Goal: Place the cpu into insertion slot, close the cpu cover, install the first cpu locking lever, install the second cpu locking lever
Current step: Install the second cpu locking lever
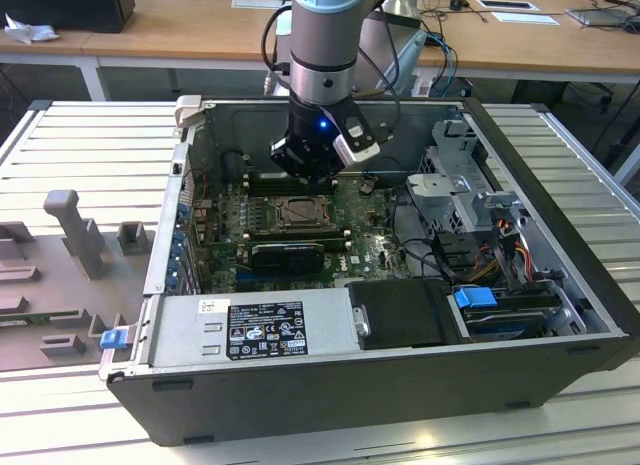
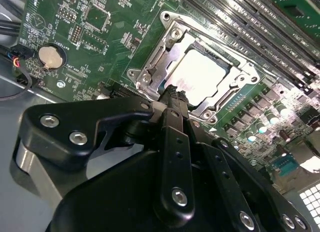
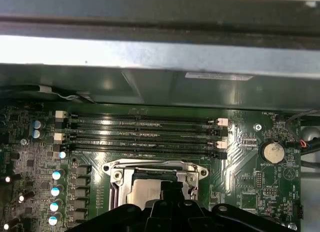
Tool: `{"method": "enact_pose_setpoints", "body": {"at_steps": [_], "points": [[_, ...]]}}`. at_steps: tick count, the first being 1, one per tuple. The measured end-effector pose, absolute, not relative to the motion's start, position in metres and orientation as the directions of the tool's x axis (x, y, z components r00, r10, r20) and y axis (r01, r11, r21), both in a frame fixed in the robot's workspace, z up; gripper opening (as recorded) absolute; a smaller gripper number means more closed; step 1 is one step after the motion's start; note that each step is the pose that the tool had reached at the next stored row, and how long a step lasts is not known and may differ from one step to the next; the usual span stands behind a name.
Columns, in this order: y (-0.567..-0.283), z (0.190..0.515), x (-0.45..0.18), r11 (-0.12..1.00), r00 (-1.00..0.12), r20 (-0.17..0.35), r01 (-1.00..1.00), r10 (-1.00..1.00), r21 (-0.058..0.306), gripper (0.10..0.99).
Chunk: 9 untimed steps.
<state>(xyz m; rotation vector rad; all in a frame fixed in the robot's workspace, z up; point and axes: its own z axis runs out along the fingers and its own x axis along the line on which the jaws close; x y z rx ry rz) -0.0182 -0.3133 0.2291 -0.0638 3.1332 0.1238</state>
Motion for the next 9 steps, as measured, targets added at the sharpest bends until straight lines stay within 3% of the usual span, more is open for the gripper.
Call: {"method": "enact_pose_setpoints", "body": {"at_steps": [9], "points": [[-0.315, 0.249, -0.018, 0.996, -0.999, -0.007, -0.041, -0.04, 0.079, 0.106]]}}
